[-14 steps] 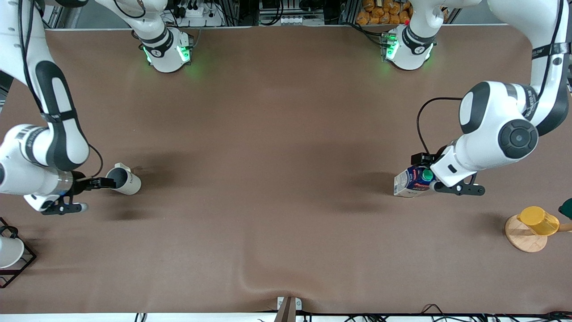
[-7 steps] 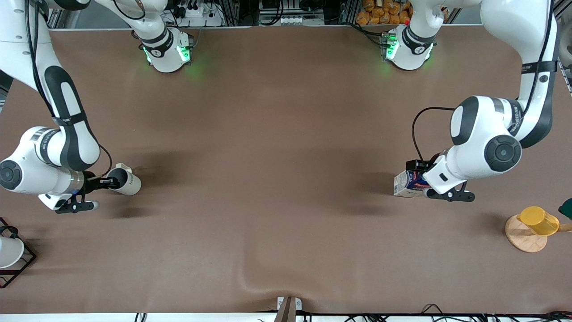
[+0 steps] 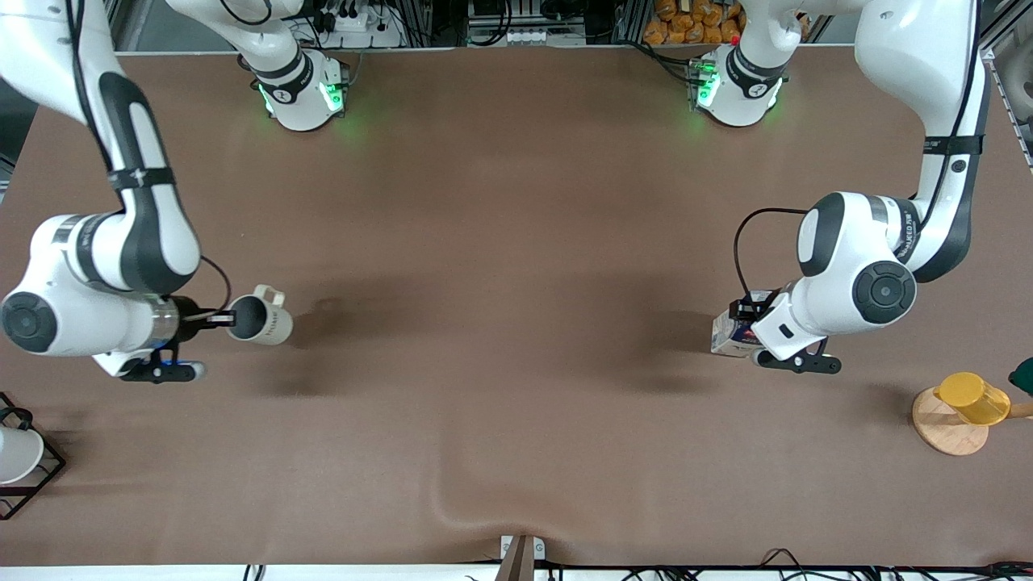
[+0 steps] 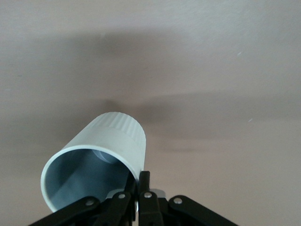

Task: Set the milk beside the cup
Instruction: 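Grasp the milk carton with the left gripper while the right gripper lifts the mug, then set the mug down mid-table with the right gripper and release it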

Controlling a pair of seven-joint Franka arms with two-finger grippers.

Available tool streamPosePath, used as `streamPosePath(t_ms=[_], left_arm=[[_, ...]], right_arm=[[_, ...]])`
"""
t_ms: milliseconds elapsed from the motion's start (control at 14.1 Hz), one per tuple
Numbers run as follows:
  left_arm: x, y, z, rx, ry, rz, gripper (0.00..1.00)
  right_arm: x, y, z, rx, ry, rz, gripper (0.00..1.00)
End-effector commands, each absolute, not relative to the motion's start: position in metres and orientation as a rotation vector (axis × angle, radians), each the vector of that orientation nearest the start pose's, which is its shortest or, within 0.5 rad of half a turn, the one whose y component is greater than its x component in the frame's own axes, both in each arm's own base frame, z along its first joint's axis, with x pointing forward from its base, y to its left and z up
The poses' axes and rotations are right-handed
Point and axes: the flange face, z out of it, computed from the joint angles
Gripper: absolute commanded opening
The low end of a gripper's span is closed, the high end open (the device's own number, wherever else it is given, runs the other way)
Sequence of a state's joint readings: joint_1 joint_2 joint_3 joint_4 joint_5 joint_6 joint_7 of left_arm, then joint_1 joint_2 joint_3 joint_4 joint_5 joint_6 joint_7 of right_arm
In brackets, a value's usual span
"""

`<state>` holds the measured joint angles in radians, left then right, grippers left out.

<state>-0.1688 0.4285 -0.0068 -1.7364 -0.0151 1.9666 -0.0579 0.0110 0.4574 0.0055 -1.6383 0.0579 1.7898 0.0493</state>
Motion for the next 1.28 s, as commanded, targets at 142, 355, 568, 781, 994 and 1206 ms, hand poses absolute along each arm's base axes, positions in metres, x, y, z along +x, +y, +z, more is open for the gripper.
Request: streamPosePath(t_ms=[142, 355, 568, 781, 994, 1206], left_arm=[[0.630, -0.111, 0.324, -3.104, 0.191, 0.278, 0.00], [0.631, -0.102, 0.342, -3.110, 0.178, 0.250, 0.00], [0.633, -0.096, 0.372, -3.121, 0.150, 0.184, 0.00], [0.637, -0.088, 0.397, -3.132, 0.113, 0.193, 0.00], [0.640, -0.090, 0.403, -3.139, 0.101, 0.178, 0.00], [0.640, -0.090, 0.403, -3.138, 0.104, 0.185, 0.00]], right_arm=[[0.621, 0.136, 0.363, -2.989, 0.424, 0.502, 0.00], [0.612, 0.216, 0.383, -2.957, 0.609, 0.476, 0.00], [0.600, 0.305, 0.379, -2.917, 0.813, 0.443, 0.00], [0.583, 0.383, 0.356, -2.851, 0.923, 0.383, 0.00], [0.573, 0.460, 0.331, -2.777, 1.035, 0.296, 0.00], [0.563, 0.496, 0.305, -2.751, 1.060, 0.263, 0.00]])
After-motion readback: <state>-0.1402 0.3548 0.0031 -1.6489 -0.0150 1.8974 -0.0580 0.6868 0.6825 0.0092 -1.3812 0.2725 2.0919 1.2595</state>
